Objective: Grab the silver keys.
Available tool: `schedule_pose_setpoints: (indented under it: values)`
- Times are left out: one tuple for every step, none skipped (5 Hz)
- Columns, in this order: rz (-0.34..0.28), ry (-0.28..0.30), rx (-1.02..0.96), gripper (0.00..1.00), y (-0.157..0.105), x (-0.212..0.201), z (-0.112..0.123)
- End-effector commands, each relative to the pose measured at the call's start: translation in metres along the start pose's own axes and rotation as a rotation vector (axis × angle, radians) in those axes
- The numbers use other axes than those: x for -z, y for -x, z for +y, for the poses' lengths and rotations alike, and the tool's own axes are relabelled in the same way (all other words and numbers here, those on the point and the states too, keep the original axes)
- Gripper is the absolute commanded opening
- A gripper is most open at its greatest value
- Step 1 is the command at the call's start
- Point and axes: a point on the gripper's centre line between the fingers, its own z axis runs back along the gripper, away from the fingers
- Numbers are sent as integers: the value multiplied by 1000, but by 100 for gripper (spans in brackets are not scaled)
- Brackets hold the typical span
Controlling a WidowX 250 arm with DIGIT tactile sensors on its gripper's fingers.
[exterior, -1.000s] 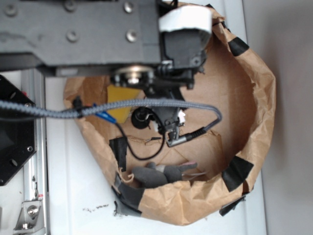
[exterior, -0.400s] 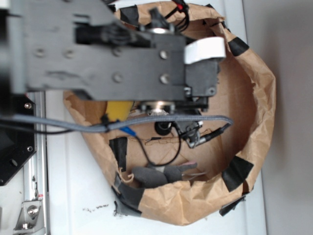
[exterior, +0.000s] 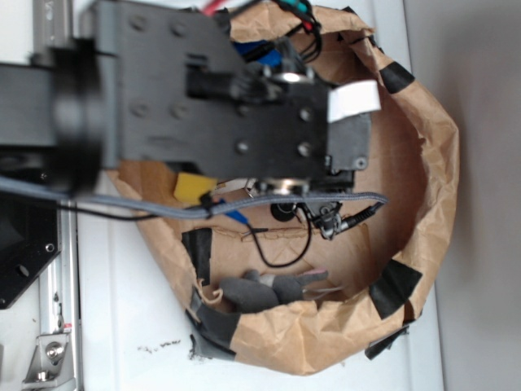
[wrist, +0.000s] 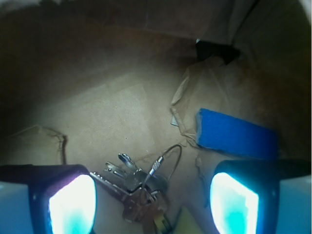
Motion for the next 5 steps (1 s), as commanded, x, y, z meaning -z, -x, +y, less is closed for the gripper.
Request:
schedule_pose_setpoints:
  values:
    - [-19, 17, -54, 100, -16, 10, 8]
    - [-21, 25, -50, 100, -14, 8, 8]
    - [-25, 3, -52, 100, -14, 15, 10]
    - [9, -43, -63, 100, 0, 24, 16]
    - [36, -47, -41, 100, 7, 39, 12]
